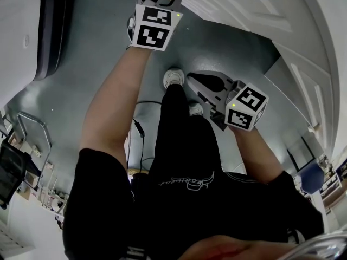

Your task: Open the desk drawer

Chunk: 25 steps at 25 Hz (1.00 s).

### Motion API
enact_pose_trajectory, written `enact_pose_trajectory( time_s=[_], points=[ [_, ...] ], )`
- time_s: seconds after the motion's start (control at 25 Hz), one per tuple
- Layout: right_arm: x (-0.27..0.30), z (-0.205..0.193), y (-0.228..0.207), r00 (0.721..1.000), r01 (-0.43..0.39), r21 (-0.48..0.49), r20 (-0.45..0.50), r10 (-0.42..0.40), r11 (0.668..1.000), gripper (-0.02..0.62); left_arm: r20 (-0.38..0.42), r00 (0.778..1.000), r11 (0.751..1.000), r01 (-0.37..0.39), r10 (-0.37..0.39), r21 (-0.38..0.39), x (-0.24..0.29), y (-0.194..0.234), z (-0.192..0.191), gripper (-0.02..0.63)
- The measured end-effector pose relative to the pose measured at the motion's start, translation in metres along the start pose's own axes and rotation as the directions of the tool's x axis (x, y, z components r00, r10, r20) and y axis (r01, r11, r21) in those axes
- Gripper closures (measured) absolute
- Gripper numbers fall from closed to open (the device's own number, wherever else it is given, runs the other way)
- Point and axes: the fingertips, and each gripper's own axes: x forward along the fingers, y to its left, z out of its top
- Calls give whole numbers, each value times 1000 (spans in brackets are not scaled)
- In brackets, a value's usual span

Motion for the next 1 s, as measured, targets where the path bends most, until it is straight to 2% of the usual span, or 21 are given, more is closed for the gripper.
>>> enact_pose_trajectory(
  time_s=[0.24,0.56,0.8,1.0],
  points=[
    [0,5,5,1000,-20,4,17,20,1000,589,-9,1000,1000,10,-10,9,4,1,-1,517],
    [1,9,7,999,-25,-4,26,25,1000,589,2,1000,1000,17,-17,-13,3,1,-1,520],
    [-4,3,9,1000,-25,-11,16,25,1000,589,-3,1000,1000,14,-13,25,-3,1,-5,522],
    [-6,1,12,1000,-26,-15,15,26,1000,589,-17,1000,1000,13,-13,28,-8,2,-10,522]
  ],
)
